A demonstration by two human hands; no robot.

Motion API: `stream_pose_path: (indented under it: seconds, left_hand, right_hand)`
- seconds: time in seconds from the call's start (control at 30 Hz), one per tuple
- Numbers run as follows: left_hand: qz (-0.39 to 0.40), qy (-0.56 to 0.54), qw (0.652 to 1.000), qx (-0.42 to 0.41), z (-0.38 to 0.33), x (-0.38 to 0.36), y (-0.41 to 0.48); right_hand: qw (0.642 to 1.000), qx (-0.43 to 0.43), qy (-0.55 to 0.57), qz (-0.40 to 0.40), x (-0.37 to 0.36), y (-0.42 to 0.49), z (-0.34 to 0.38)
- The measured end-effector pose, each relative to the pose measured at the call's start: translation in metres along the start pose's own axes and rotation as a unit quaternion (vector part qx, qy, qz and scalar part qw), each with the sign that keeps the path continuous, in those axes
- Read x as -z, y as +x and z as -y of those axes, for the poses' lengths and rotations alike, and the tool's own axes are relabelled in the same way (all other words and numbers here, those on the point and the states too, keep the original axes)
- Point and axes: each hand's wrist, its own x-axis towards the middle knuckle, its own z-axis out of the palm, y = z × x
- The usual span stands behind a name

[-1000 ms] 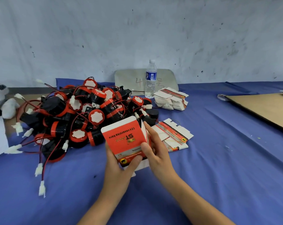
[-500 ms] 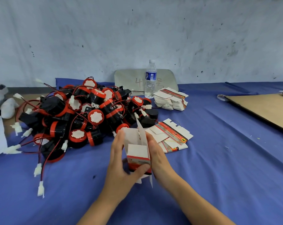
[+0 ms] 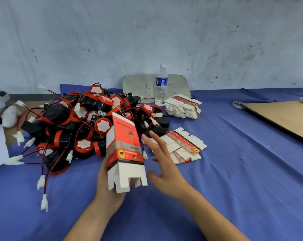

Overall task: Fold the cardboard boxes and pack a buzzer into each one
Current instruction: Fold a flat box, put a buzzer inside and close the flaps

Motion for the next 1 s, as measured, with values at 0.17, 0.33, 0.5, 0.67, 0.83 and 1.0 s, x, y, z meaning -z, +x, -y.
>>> stream_pose_path:
  seconds: [0.17, 0.33, 0.5, 0.67, 0.83, 1.0]
  left_hand:
    - [0.028, 0.027, 0.999, 0.010, 0.003, 0.010, 0.004]
    - [0.054, 0.133, 0.986, 0.082, -0.002, 0.013, 0.005]
    - [0.072, 0.250, 0.960, 0.100, -0.009, 0.017, 0.006]
    - [0.072, 0.250, 0.964, 0.056, -0.010, 0.011, 0.003]
    - [0.066, 0.283, 0.949, -0.121, -0.005, 0.003, -0.002]
    - [0.047, 0.337, 0.922, -0.185, -0.003, -0.001, -0.003]
  right_hand:
    - [0.964, 0.146, -0.217, -0.048, -0.010, 0.001, -0.004]
    - [0.940, 0.192, -0.270, -0.081, -0.011, 0.002, -0.006]
    - [0.944, 0.190, -0.234, -0.136, -0.009, 0.006, -0.004]
    - [0.972, 0.114, -0.121, -0.165, -0.001, 0.004, 0.000]
    - [0.967, 0.079, -0.083, -0.226, 0.007, 0.004, 0.005]
    - [0.972, 0.046, -0.035, -0.229, 0.006, 0.003, 0.017]
